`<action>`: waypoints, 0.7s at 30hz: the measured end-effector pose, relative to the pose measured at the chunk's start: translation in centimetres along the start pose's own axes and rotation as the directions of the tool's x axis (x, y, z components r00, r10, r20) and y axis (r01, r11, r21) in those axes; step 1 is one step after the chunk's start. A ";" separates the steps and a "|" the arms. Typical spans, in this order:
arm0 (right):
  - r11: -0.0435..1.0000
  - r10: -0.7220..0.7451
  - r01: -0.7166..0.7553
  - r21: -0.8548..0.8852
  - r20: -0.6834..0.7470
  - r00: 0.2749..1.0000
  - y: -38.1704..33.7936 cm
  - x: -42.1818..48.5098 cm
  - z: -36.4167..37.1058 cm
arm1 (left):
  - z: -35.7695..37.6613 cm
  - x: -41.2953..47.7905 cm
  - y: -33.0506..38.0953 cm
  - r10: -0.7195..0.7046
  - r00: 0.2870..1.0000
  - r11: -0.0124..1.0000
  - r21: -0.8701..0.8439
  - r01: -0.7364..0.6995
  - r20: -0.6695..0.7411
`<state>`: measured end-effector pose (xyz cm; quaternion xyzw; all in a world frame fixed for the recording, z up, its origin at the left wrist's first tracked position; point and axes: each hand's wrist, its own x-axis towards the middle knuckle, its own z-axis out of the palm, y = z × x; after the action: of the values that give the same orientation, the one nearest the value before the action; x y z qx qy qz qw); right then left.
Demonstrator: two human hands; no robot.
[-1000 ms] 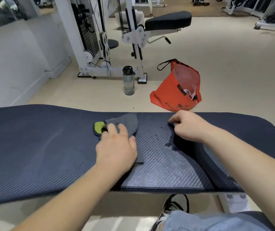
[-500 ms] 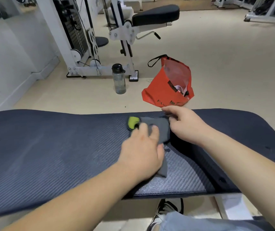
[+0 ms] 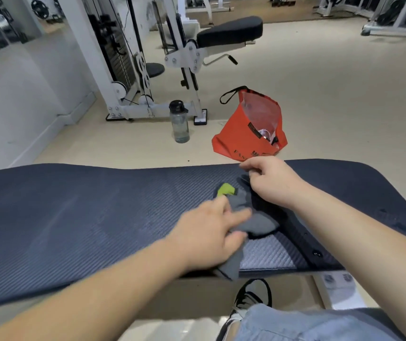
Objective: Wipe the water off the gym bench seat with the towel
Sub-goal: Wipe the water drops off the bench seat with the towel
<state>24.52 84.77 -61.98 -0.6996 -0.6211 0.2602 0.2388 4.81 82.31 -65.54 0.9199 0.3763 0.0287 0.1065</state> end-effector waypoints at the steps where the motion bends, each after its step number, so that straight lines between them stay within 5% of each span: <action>1: 1.000 0.000 0.001 -0.013 0.024 1.000 -0.1 -0.2 0.1 | -0.2 0.4 -1.4 -0.088 0.996 0.996 0.019 0.089 -0.016; 5: 0.995 -0.031 0.038 -0.090 0.076 0.997 -0.9 -1.3 0.3 | -0.4 0.6 -1.5 -0.584 0.806 0.811 -0.032 0.584 -0.098; 8: 0.972 -0.109 0.136 -0.193 0.145 0.983 -2.8 -2.2 0.4 | -1.5 -1.2 -0.1 -0.451 0.891 0.873 -0.182 0.453 0.059; 11: 0.915 -0.149 0.242 -0.322 0.286 0.947 -5.6 -3.9 1.7 | -5.2 -3.6 -2.3 -0.351 0.929 0.829 -0.421 0.368 0.120; 15: 0.776 -0.019 0.333 -0.536 0.507 0.862 -7.2 -6.0 5.2 | -6.6 -6.3 -6.4 -0.432 0.901 0.878 -0.215 0.428 0.028; 21: 0.833 0.094 0.095 -0.545 0.308 0.947 -4.2 -1.1 3.8 | -4.7 -4.5 -7.8 -0.343 0.939 0.923 -0.180 0.340 0.014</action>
<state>18.80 84.18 -61.99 -0.6864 -0.7003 0.1800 -0.0780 -4.41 85.42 -62.56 0.8267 0.5275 0.0517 0.1888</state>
